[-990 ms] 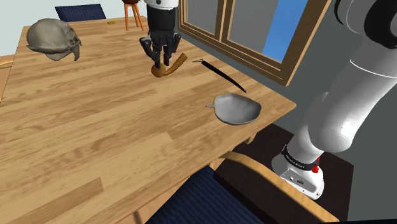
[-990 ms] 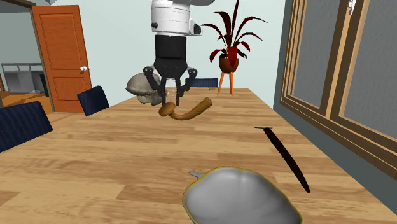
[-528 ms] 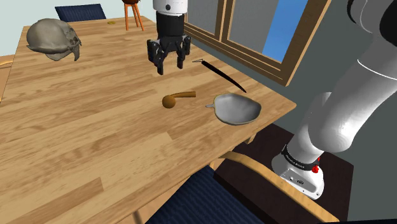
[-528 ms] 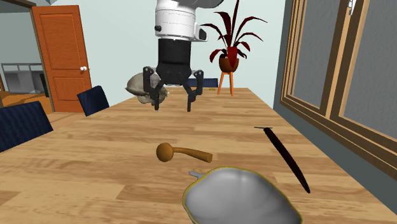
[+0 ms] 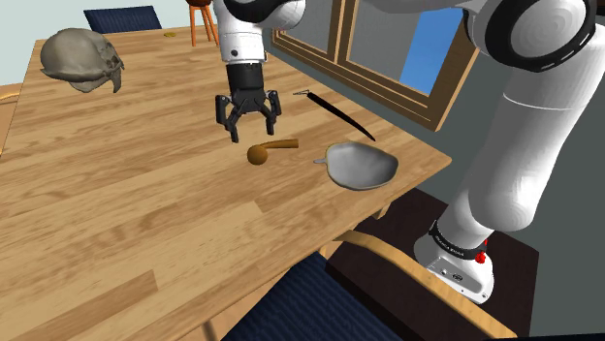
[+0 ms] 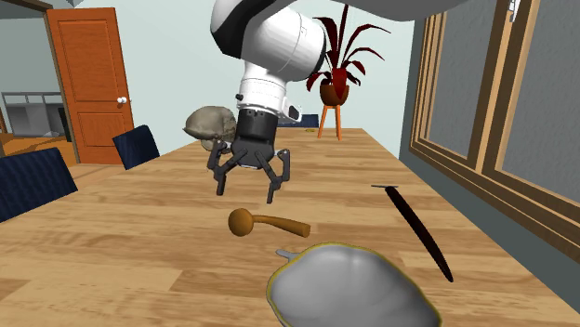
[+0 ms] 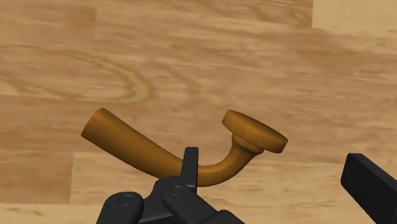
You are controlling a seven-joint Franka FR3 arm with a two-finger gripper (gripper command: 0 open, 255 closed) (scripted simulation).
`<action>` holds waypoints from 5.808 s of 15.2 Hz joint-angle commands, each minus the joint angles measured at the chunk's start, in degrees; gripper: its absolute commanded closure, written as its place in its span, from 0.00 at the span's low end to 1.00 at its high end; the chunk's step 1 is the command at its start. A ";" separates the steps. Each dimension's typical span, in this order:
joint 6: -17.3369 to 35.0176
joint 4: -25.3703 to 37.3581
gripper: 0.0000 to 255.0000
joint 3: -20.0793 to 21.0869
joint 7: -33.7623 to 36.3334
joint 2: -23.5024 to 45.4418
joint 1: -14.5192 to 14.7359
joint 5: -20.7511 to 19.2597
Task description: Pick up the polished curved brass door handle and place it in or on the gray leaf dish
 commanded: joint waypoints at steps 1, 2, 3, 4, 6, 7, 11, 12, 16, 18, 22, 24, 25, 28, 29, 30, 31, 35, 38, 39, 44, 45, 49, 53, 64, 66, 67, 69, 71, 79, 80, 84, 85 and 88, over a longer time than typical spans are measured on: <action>1.37 -1.59 0.00 0.14 0.00 0.24 0.14 0.55; 2.15 -2.51 0.00 0.20 -0.08 0.08 0.23 0.63; 2.93 -3.41 0.00 0.27 -0.16 -0.06 0.31 0.70; 3.71 -4.29 0.00 0.33 -0.23 -0.19 0.40 0.78; 4.92 -5.65 0.00 0.44 -0.34 -0.36 0.54 0.89; 4.92 -5.65 0.00 0.44 -0.34 -0.37 0.54 0.89; 4.92 -5.65 0.00 0.44 -0.34 -0.36 0.54 0.89; 4.92 -5.65 0.00 0.44 -0.34 -0.36 0.54 0.89; 4.91 -5.63 1.00 0.44 -0.34 -0.36 0.54 0.89; 4.91 -5.63 1.00 0.44 -0.34 -0.36 0.54 0.89; 4.91 -5.63 1.00 0.44 -0.34 -0.36 0.54 0.89; 4.22 -5.03 1.00 0.44 -0.16 -0.48 0.52 0.90; 3.51 -4.39 1.00 0.44 0.03 -0.57 0.50 0.90; 1.37 -2.38 1.00 0.44 0.60 -0.77 0.45 0.91; 0.65 -1.68 1.00 0.45 0.80 -0.82 0.44 0.91; -0.07 -0.96 1.00 0.45 1.00 -0.85 0.42 0.91; -0.79 -0.22 1.00 0.45 1.20 -0.86 0.41 0.91; -3.72 2.89 1.00 0.47 2.05 -0.79 0.38 0.90; -5.96 5.43 1.00 0.50 2.73 -0.58 0.38 0.88; -6.71 6.32 1.00 0.51 2.96 -0.48 0.38 0.87; -10.58 11.10 1.00 0.58 4.21 0.27 0.44 0.82; -11.37 12.13 1.00 0.60 4.48 0.47 0.46 0.81; -10.17 2.80 1.00 0.35 3.01 -7.58 -0.50 2.79; -9.45 -8.19 1.00 -0.31 1.15 -17.65 -1.07 5.14; -12.20 -29.15 1.00 -2.81 -1.57 -40.75 -0.24 9.09; -10.82 -30.87 1.00 -2.61 -2.04 -41.03 -0.22 9.17; -10.13 -31.71 1.00 -2.51 -2.27 -41.15 -0.21 9.21; -8.74 -33.37 1.00 -2.30 -2.73 -41.35 -0.18 9.31; -7.34 -34.98 1.00 -2.08 -3.18 -41.51 -0.15 9.42; -2.31 -40.37 1.00 -1.26 -4.75 -41.68 -0.03 9.91; -2.31 -40.36 1.00 -1.26 -4.75 -41.67 -0.03 9.91; -2.31 -40.36 1.00 -1.26 -4.75 -41.67 -0.03 9.91; -2.31 -40.36 1.00 -1.26 -4.75 -41.67 -0.03 9.91; -2.31 -40.36 0.00 -1.26 -4.75 -41.67 -0.03 9.91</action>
